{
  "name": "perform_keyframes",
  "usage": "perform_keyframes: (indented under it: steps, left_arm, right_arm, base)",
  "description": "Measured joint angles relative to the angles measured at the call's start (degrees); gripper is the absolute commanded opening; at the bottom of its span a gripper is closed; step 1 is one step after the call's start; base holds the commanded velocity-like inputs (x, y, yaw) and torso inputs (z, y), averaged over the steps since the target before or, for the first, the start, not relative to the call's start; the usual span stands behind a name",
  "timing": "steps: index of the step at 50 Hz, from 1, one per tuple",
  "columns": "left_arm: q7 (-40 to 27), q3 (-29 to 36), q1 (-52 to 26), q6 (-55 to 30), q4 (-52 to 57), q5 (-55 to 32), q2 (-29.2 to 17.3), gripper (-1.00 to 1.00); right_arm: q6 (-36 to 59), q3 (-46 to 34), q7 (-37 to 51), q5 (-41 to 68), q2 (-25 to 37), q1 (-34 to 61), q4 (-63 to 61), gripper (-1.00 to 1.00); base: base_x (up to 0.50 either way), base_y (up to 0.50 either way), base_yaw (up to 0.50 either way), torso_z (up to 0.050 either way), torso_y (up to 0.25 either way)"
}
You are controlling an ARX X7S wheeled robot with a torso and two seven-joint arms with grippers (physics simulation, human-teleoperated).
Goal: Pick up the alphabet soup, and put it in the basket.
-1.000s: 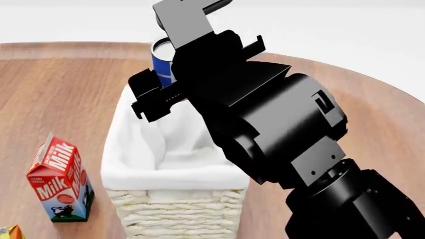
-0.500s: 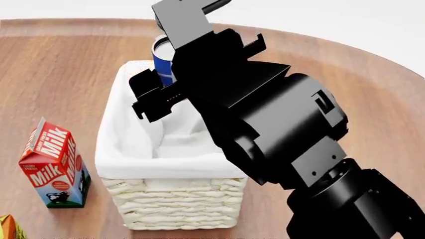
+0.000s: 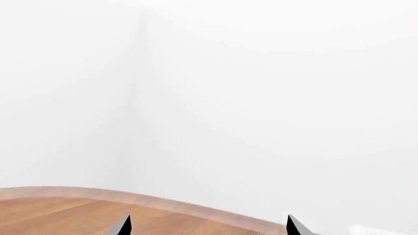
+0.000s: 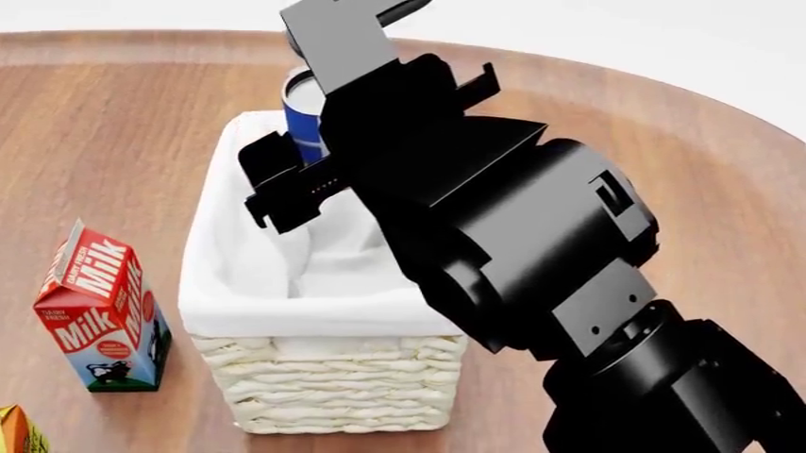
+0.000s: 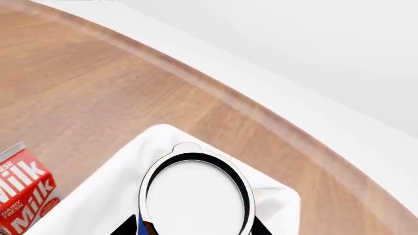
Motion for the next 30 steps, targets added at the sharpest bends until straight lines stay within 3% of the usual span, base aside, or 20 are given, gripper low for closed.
perform_keyframes:
  steps: [17,30]
  left_arm:
    - [0.1,0.4,-0.2,-0.6,0.1,0.3,-0.2,1.00]
    - [0.2,0.5,-0.1,0.0,0.0,-0.3,-0.3,1.00]
  right_arm:
    - [0.5,0.2,0.7,0.8,-0.2,0.3,-1.1,-1.00]
    - [0.9,0.1,1.3,1.2,-0.1,0.6,-1.8,-1.00]
  base:
    - [0.00,0.00,0.00,0.000,-0.143]
    - [0.00,0.00,0.00,0.000,-0.029]
